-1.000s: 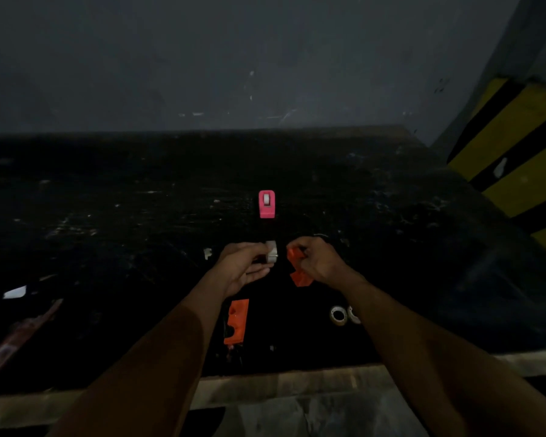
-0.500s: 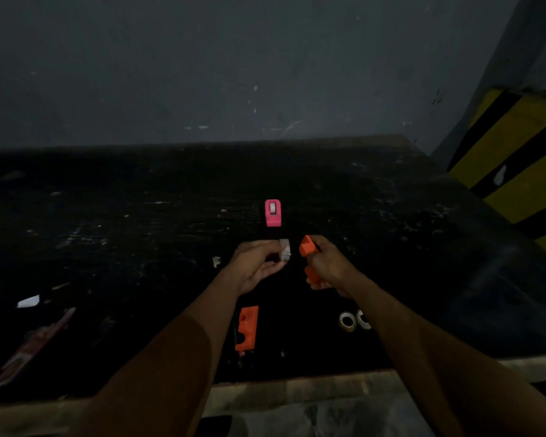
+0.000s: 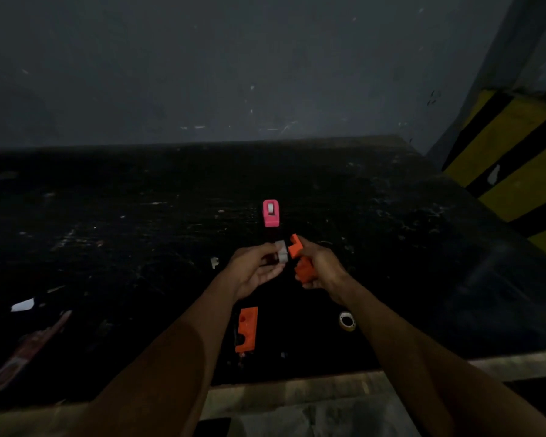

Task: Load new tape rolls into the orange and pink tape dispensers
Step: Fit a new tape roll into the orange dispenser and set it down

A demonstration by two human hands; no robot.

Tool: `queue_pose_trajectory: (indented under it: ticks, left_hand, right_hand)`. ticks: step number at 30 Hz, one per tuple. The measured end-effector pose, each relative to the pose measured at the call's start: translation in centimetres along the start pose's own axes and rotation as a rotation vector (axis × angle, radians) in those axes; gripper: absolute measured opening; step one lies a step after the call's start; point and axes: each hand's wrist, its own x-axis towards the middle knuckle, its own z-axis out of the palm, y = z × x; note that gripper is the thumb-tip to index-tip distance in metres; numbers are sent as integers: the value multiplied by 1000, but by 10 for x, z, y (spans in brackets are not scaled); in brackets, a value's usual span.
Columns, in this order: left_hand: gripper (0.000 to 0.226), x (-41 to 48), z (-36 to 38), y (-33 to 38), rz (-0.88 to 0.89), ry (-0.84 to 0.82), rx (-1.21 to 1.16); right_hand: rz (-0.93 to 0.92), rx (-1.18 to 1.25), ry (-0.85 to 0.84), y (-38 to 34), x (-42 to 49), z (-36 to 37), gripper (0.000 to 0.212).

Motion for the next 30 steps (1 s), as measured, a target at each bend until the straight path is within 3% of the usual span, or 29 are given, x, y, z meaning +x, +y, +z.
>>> queue_pose_trajectory:
  ticks: [7,19,30]
  left_hand:
    - [29,5,-9,-3,-17,-12,36]
    - [37,13,-7,-3,-24,-65,133]
    - [20,22,-9,-10,-93,-25,306]
  right_hand:
    - [-114,-54,-69,11,1,-8,43]
    - [-71,65,-240,26,11,-11,74]
    - [-2,72,-250,35,17,-13,75]
